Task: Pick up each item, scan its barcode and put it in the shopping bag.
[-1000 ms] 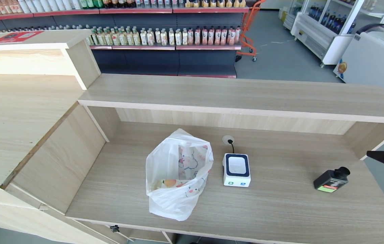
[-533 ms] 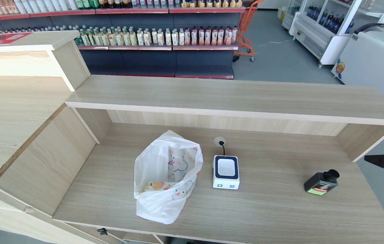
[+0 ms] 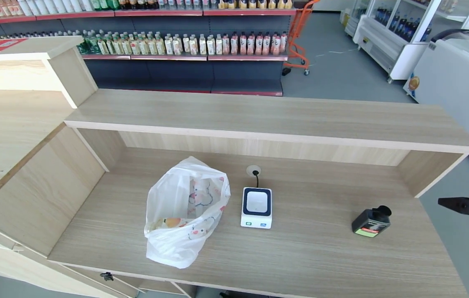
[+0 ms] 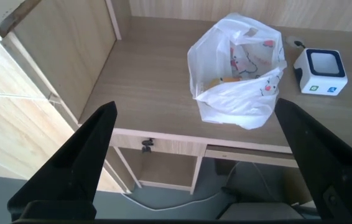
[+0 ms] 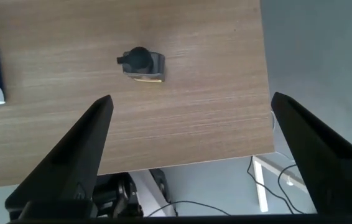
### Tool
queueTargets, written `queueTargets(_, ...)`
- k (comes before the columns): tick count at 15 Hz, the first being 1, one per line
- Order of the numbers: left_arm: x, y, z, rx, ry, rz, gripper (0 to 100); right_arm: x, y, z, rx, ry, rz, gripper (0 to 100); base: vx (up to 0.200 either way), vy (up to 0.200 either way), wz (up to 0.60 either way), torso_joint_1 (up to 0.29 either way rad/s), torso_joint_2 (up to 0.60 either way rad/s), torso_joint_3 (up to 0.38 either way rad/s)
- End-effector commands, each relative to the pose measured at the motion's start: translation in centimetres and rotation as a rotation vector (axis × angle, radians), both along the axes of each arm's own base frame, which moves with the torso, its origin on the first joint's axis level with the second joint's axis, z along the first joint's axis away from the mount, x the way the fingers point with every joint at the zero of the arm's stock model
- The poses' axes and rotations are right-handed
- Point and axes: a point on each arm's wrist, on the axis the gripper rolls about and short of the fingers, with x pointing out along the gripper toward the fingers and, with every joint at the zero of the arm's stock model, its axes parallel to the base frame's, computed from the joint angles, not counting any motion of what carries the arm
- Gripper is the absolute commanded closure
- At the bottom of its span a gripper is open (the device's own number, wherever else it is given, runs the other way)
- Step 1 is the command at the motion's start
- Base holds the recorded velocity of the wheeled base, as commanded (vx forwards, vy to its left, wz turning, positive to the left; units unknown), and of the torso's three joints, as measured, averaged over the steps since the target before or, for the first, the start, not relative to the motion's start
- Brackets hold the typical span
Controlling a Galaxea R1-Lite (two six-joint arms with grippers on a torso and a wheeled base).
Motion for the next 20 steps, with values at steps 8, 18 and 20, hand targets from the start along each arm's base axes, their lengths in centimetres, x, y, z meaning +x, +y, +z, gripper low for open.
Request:
queueTargets(8,0.0,0.0,0.0,-0.001,0.000,0.000,0,0.4,-0.5,-1.3,-0.079,0.084,-0.074,0,-0.050,-0.050,0.00,0.012,0.01,-0.001)
queueTargets(18,0.0,0.0,0.0,0.000,0.000,0.000,0,2.8,-1.1,-5.5,-0.407,0.367,0.214,0,0.000,-0.120,0.00,0.004,0.00,0.002)
queueTargets(20,0.0,0.0,0.0,0.000,0.000,0.000,0,4.3,-0.2,-6.8,-0.426,0.364,0.307,0,0.000,0.000,0.00,0.000,0.00,0.000)
